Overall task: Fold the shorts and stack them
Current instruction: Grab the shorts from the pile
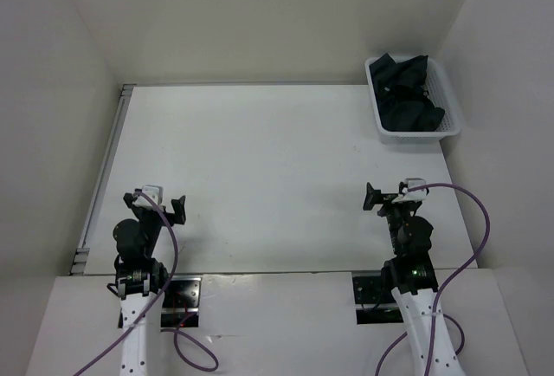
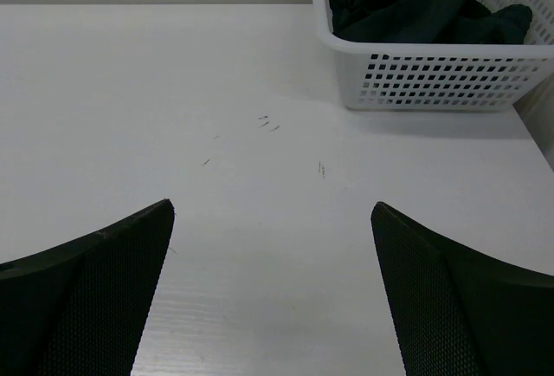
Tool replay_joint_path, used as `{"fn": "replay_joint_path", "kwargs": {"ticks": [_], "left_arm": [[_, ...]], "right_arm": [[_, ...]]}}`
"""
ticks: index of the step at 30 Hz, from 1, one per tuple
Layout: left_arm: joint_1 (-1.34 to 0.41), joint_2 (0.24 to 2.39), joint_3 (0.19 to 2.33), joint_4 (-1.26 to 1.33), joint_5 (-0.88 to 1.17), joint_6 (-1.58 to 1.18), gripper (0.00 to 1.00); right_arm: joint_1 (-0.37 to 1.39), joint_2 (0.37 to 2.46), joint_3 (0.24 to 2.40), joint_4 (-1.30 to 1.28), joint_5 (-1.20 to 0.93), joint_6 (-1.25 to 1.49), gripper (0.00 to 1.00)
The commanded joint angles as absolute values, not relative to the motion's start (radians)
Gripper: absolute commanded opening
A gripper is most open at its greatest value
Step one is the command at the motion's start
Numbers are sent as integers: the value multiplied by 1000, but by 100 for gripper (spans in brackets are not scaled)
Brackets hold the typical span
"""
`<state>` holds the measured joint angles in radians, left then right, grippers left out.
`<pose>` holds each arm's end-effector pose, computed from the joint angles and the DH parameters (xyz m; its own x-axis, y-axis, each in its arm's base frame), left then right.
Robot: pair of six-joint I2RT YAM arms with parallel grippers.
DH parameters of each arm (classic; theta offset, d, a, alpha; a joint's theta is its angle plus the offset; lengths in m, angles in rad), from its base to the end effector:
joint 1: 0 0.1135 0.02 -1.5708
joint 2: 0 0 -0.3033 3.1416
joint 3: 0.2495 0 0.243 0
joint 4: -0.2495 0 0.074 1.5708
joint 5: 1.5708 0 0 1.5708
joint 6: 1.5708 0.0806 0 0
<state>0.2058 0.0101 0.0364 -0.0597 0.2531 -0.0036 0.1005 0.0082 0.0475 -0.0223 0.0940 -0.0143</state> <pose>0.1044 0.0012 0.1777 -0.0329 -0.0104 -0.9994 0.0470 0.9988 -0.0119 0.1041 0.0029 0.1878 0.0170 -0.0126 -0.9998 -0.0063 0.9999 -0.0127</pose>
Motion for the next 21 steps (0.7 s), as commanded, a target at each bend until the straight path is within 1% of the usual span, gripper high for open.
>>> {"fn": "replay_joint_path", "kwargs": {"ticks": [1,7,8,9,10,11,12,13,14,15,16,17,18,19,20,21], "left_arm": [[209,-6,15,-23,275,0,100],[209,-6,15,-32,314,0,100],[209,-6,24,-32,375,0,100],[209,-6,25,-53,465,0,100],[209,-6,43,-137,617,0,100],[209,-6,60,-193,802,0,100],[209,-6,73,-295,1059,0,100],[200,-6,92,-380,1113,0,100],[199,-6,78,-321,1147,0,100],[199,-15,40,-193,1172,0,100],[199,-6,40,-143,1160,0,100],[199,-6,29,-86,1134,0,100],[199,-6,50,-7,1050,0,100],[199,3,51,67,1005,0,100],[187,3,51,154,961,0,100],[187,44,60,254,892,0,100]], "right_arm": [[109,-9,-5,-5,109,0,99],[109,-9,-5,-5,109,0,99],[109,-9,-5,-5,109,0,99],[109,-9,12,-5,42,-9,99],[109,-9,12,20,-68,-201,99],[109,-9,26,62,-186,-306,99],[109,-9,26,122,-271,-374,99],[109,-9,12,170,-454,-673,99],[109,-9,12,32,-609,-1065,100],[109,-9,-6,-109,-679,-1532,100],[124,4,-6,-165,-661,-1788,97],[124,-6,-6,-11,-670,-1719,99],[133,-6,-6,100,-670,-1639,99],[133,18,-6,236,-652,-1461,99],[133,50,30,426,-641,-1384,99],[133,98,73,428,-631,-1370,99]]}}
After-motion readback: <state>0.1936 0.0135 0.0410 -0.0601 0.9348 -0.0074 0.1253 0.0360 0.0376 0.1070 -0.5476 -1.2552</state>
